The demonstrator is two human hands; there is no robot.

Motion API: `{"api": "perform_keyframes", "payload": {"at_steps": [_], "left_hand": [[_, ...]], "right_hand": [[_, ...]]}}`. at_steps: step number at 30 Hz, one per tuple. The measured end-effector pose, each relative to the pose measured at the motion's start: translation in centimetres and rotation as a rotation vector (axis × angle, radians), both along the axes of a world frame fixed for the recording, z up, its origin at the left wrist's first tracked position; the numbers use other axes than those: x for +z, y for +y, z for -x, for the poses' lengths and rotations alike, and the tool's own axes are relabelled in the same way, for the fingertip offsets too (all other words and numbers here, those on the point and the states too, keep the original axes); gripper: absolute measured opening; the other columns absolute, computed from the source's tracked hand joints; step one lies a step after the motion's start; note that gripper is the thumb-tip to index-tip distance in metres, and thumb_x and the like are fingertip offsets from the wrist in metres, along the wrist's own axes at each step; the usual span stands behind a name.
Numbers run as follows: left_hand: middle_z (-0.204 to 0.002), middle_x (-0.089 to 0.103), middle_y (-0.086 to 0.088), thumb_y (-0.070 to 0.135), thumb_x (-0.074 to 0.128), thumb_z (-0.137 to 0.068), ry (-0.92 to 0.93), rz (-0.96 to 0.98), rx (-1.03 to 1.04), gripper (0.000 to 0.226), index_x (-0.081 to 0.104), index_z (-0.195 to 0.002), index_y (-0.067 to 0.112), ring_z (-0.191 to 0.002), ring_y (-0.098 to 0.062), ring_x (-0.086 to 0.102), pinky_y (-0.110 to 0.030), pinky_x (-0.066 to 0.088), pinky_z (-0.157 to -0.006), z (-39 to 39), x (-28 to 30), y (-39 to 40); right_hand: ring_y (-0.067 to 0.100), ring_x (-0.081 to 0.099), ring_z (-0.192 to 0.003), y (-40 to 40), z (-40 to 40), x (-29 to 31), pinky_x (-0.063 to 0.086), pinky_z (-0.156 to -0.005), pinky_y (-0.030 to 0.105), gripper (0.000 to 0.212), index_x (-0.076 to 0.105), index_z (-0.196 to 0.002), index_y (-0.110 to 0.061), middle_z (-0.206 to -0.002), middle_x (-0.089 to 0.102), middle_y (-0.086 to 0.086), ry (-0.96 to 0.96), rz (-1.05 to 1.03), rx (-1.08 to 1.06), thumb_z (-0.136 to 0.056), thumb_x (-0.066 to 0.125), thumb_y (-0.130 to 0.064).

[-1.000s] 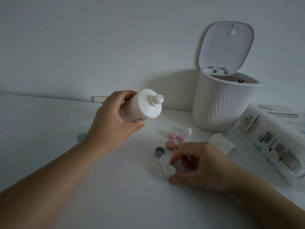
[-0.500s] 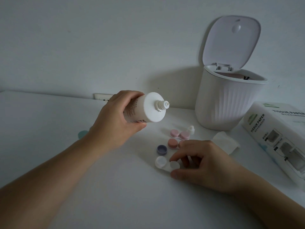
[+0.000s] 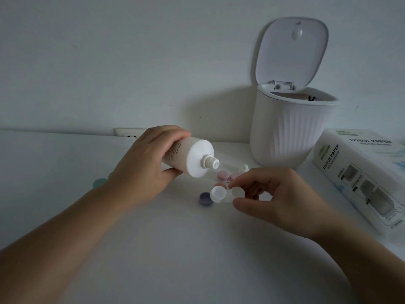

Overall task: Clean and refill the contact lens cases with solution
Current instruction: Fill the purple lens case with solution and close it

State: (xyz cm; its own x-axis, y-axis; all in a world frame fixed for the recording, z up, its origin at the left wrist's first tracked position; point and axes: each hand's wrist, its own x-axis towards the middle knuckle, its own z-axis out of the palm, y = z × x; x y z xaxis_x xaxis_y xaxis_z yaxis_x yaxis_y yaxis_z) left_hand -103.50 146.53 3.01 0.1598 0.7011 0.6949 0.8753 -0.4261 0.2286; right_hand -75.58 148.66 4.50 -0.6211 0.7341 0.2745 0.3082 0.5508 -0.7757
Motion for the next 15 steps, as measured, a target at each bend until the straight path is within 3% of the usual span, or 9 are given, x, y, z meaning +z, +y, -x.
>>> {"api": "perform_keyframes", "payload": {"at_steps": [2, 8, 12, 15], "left_hand": [[-0.133, 0.059, -0.002, 0.008, 0.089, -0.07, 0.03, 0.007, -0.003, 0.068, 0.059, -0.13, 0.011, -0.124, -0.023, 0.054, -0.036, 0.043, -0.105, -0.17, -0.06, 0.07], [-0.133, 0.059, -0.003, 0.008, 0.088, -0.071, 0.085, 0.0, -0.011, 0.066, 0.059, -0.13, 0.01, -0.123, -0.023, 0.054, -0.034, 0.042, -0.105, -0.63, -0.02, -0.05], [-0.134, 0.058, -0.003, 0.005, 0.087, -0.071, 0.107, 0.002, -0.01, 0.066, 0.059, -0.131, 0.009, -0.123, -0.024, 0.054, -0.033, 0.04, -0.106, -0.79, 0.0, -0.04], [-0.134, 0.058, -0.003, 0.001, 0.086, -0.07, 0.121, -0.002, -0.011, 0.067, 0.059, -0.13, 0.01, -0.124, -0.025, 0.053, -0.033, 0.039, -0.107, -0.83, 0.01, -0.08]], "right_hand": [[-0.002, 0.064, -0.067, 0.14, 0.02, -0.04, 0.054, -0.071, 0.02, 0.024, 0.078, -0.092, -0.029, -0.077, 0.07, -0.029, 0.02, 0.002, -0.037, -0.078, 0.082, -0.011], [0.0, 0.06, -0.063, 0.48, 0.06, -0.24, 0.049, -0.066, 0.012, 0.02, 0.078, -0.093, -0.023, -0.074, 0.07, -0.027, 0.062, 0.042, -0.057, -0.079, 0.081, -0.009], [0.007, 0.057, -0.063, 0.46, 0.06, -0.24, 0.05, -0.065, 0.023, 0.022, 0.078, -0.09, -0.031, -0.076, 0.068, 0.006, 0.065, 0.043, -0.065, -0.079, 0.081, -0.013], [0.01, 0.056, -0.063, 0.37, 0.13, -0.15, 0.05, -0.064, 0.024, 0.023, 0.078, -0.089, -0.035, -0.079, 0.067, 0.014, 0.074, 0.047, -0.065, -0.078, 0.081, -0.015]]}}
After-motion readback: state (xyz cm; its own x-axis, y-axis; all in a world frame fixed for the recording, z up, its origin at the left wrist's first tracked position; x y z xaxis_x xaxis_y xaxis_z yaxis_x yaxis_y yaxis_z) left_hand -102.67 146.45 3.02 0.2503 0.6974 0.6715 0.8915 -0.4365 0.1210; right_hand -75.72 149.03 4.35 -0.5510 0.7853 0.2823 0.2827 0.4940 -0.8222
